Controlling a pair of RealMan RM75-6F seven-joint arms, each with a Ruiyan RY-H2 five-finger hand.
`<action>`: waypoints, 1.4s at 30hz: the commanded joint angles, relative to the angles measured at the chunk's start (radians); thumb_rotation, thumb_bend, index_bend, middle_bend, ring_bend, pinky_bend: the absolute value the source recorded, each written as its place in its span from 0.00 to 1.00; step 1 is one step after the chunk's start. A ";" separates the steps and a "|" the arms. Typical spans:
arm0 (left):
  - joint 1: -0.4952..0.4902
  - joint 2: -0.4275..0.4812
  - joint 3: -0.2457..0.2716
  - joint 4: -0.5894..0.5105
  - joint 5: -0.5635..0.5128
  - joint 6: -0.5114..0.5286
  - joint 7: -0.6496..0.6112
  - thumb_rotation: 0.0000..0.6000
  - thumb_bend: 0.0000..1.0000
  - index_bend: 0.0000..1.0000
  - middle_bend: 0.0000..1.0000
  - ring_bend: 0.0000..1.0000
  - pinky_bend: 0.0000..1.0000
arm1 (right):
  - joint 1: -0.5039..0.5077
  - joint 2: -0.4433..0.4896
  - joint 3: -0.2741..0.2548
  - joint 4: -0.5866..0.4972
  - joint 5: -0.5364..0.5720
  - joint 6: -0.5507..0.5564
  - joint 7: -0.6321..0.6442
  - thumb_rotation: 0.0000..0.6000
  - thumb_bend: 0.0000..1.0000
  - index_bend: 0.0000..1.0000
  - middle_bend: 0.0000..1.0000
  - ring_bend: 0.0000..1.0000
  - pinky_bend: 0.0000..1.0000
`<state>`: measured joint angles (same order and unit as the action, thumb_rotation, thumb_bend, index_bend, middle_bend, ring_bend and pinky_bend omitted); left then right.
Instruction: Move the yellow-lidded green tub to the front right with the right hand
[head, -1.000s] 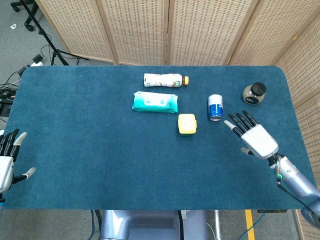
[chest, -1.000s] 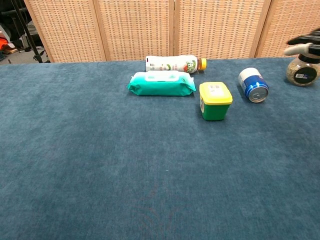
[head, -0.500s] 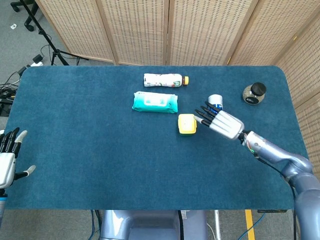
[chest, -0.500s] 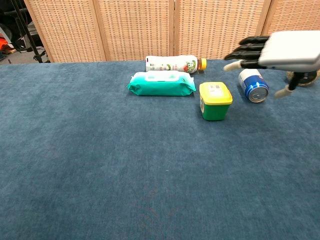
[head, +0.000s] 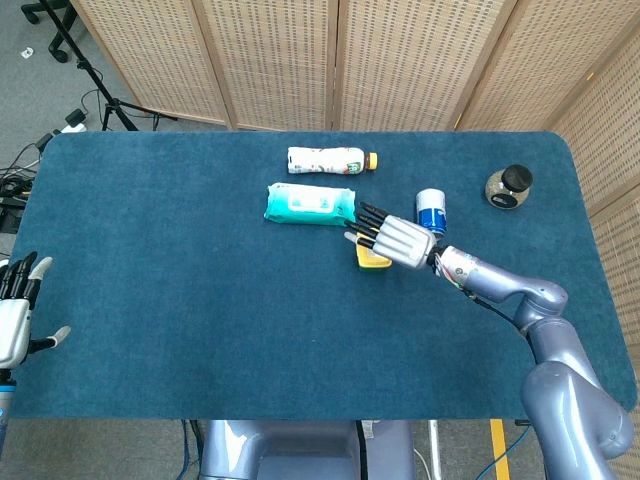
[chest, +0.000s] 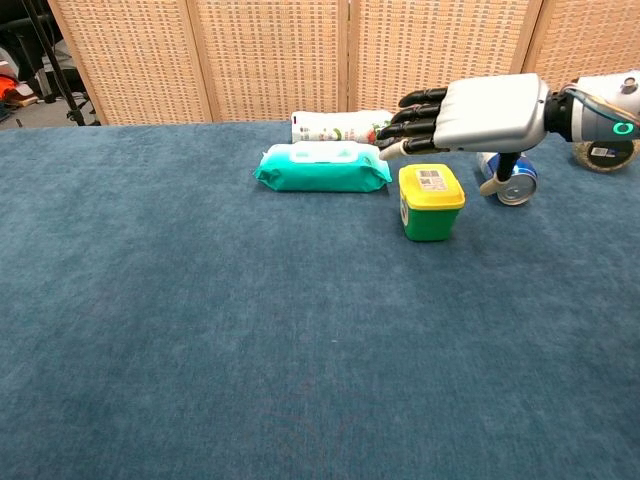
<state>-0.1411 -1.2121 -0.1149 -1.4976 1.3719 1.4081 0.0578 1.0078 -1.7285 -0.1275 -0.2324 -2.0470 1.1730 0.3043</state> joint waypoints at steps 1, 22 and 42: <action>-0.004 -0.002 -0.002 0.004 -0.006 -0.007 0.000 1.00 0.06 0.00 0.00 0.00 0.00 | 0.012 -0.014 -0.022 0.015 -0.006 -0.010 -0.005 1.00 0.00 0.00 0.00 0.00 0.00; -0.018 -0.011 -0.008 0.021 -0.036 -0.034 0.004 1.00 0.07 0.00 0.00 0.00 0.00 | 0.010 -0.085 -0.111 0.083 0.011 -0.013 -0.009 1.00 0.60 0.45 0.41 0.31 0.42; -0.005 0.027 0.026 -0.024 0.048 0.006 -0.058 1.00 0.07 0.00 0.00 0.00 0.00 | -0.126 0.107 0.012 -0.206 0.222 0.090 -0.107 1.00 0.89 0.49 0.42 0.37 0.48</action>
<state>-0.1485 -1.1891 -0.0927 -1.5184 1.4149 1.4110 0.0042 0.9178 -1.6830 -0.1507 -0.3310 -1.8766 1.2808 0.2720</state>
